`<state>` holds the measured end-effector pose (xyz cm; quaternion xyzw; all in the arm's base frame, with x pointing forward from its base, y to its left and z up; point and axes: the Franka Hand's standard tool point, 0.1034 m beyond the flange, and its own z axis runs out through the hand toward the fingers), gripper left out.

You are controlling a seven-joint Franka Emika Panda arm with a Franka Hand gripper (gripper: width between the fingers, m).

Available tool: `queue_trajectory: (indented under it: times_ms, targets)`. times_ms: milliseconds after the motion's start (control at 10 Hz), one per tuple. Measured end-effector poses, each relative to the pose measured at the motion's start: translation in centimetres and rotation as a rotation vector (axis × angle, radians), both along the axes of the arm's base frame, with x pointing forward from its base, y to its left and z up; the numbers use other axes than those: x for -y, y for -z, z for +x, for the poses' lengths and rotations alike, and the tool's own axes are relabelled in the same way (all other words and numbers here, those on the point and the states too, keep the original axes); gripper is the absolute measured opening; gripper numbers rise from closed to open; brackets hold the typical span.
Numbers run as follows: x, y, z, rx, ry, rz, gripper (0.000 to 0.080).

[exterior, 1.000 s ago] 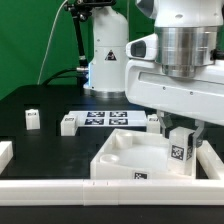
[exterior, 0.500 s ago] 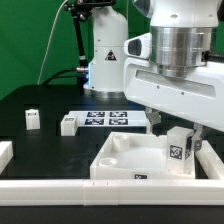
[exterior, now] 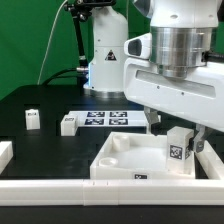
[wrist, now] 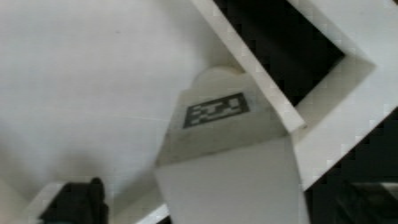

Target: Assemble one leg

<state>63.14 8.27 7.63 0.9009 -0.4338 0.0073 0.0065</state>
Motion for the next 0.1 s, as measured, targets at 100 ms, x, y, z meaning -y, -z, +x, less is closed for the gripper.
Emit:
queue_trajectory:
  times_ms: [100]
  targets:
    - [0.00,0.00,0.00,0.000,0.000,0.000,0.0649]
